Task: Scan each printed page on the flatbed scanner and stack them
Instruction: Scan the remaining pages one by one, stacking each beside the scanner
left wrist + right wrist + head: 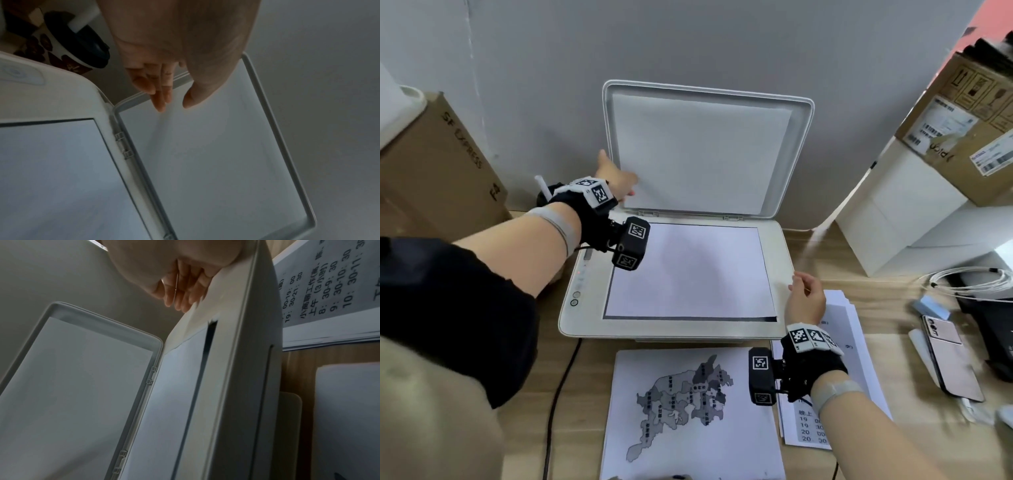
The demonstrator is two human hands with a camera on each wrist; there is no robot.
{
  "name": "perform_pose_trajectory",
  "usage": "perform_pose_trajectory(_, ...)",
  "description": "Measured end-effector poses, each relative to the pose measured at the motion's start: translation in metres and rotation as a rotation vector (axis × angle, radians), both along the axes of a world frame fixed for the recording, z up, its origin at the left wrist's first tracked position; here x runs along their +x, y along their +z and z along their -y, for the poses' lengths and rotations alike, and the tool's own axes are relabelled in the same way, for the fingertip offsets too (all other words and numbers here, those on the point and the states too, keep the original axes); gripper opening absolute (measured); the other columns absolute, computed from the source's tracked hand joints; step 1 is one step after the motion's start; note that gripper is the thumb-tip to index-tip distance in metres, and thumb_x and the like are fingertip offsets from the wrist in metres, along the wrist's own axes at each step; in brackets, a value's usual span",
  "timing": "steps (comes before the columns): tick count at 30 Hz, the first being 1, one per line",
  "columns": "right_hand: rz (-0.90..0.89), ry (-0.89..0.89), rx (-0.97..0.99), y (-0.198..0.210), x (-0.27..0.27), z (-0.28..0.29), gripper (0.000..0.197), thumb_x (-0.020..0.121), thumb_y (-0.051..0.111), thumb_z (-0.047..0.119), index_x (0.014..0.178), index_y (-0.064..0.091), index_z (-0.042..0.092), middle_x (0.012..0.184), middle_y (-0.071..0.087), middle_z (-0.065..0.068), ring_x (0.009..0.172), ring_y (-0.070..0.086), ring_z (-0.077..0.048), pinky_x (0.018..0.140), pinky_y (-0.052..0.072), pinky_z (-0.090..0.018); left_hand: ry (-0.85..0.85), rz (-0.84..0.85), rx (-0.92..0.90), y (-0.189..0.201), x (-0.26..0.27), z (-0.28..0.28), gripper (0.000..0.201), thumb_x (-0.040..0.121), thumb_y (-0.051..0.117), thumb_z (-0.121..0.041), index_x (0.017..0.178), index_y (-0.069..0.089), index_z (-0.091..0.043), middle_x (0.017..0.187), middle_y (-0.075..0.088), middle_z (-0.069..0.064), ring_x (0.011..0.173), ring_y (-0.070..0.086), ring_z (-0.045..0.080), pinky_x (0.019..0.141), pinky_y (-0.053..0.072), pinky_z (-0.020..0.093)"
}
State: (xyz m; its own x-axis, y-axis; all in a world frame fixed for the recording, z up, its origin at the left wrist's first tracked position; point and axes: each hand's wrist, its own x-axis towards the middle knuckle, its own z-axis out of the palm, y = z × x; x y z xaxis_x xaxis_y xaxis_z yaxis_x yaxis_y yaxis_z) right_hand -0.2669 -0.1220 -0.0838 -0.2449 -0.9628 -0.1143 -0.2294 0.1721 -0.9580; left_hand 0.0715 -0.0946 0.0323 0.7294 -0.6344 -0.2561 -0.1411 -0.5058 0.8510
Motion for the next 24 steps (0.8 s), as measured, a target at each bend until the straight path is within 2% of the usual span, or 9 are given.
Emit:
perform_pose_trajectory(2,0.017,-0.011,0.008,0.0,0.0,0.001,0.014,0.094,0.049,0.014,0.099,0.061,0.017,0.096,0.061,0.0,0.092,0.058,-0.02,0.077,0.038,-0.024,0.052,-0.078,-0.054,0.006,0.004,0.009,0.07,0.097,0.046,-0.015,0.15,0.0,-0.02,0.12,0.054,0.009,0.066,0.056,0.016,0.05,0.038,0.022)
perform_pose_trajectory(4,0.036,-0.02,0.017,0.001,0.0,0.003,0.014,0.094,0.049,0.014,0.099,0.061,0.015,0.096,0.061,-0.001,0.091,0.058,-0.019,0.078,0.038,-0.025,0.07,-0.097,-0.084,0.005,0.011,0.015,0.073,0.095,0.047,-0.01,0.149,0.002,-0.029,0.108,0.053,0.004,0.059,0.055,0.012,0.044,0.034,0.02)
perform_pose_trajectory(6,0.058,-0.03,0.023,0.002,0.0,0.004,0.013,0.095,0.048,0.014,0.098,0.06,0.016,0.097,0.061,0.0,0.091,0.057,-0.019,0.078,0.038,-0.025,0.062,-0.113,-0.115,0.005,0.017,0.016,0.068,0.092,0.044,-0.004,0.145,0.014,-0.034,0.098,0.056,0.006,0.052,0.056,0.011,0.036,0.033,0.018)
perform_pose_trajectory(9,0.075,-0.023,0.027,0.003,-0.001,0.003,0.017,0.095,0.045,0.012,0.101,0.061,0.013,0.099,0.06,0.0,0.09,0.056,-0.017,0.078,0.039,-0.025,0.081,-0.076,-0.159,0.007,0.019,0.011,0.059,0.09,0.042,-0.002,0.14,0.026,-0.029,0.089,0.057,0.004,0.043,0.055,0.007,0.037,0.032,0.018)
perform_pose_trajectory(12,0.085,-0.018,0.023,0.002,-0.001,0.004,0.018,0.095,0.044,0.012,0.098,0.061,0.013,0.098,0.061,-0.001,0.084,0.057,-0.017,0.068,0.042,-0.023,0.132,-0.046,-0.262,0.006,0.015,0.0,0.049,0.09,0.042,-0.002,0.136,0.034,-0.017,0.078,0.055,-0.001,0.052,0.052,0.011,0.037,0.033,0.016)
perform_pose_trajectory(15,0.142,-0.039,0.03,0.002,-0.005,0.006,0.02,0.093,0.044,0.01,0.095,0.063,0.011,0.091,0.063,-0.003,0.071,0.056,-0.012,0.067,0.043,-0.021,0.2,-0.052,-0.418,0.004,0.009,-0.018,0.041,0.092,0.031,0.001,0.13,0.04,-0.009,0.078,0.058,0.0,0.055,0.049,0.013,0.035,0.034,0.011)
perform_pose_trajectory(19,0.281,-0.076,0.046,0.013,-0.011,0.004,0.025,0.093,0.041,0.009,0.078,0.058,0.02,0.076,0.062,-0.002,0.063,0.055,-0.012,0.057,0.041,-0.02,0.284,-0.078,-0.617,0.006,-0.007,-0.048,0.03,0.093,0.027,-0.002,0.098,0.054,-0.012,0.072,0.06,0.004,0.046,0.05,0.008,0.036,0.034,0.012)
perform_pose_trajectory(21,0.347,-0.096,0.055,0.018,-0.013,0.002,0.025,0.092,0.041,0.011,0.077,0.058,0.019,0.064,0.065,0.003,0.056,0.056,-0.01,0.054,0.04,-0.021,0.365,-0.145,-0.67,-0.002,-0.012,-0.063,0.031,0.092,0.029,-0.006,0.076,0.055,-0.012,0.059,0.062,0.003,0.037,0.052,0.007,0.035,0.034,0.016)
perform_pose_trajectory(24,0.442,-0.094,0.082,0.023,-0.016,-0.002,0.028,0.094,0.039,0.02,0.077,0.06,0.016,0.051,0.065,0.008,0.048,0.055,-0.007,0.051,0.04,-0.021,0.363,-0.166,-0.677,-0.021,-0.016,-0.086,0.028,0.087,0.035,-0.009,0.065,0.052,-0.01,0.04,0.057,0.0,0.035,0.051,0.012,0.036,0.034,0.019)
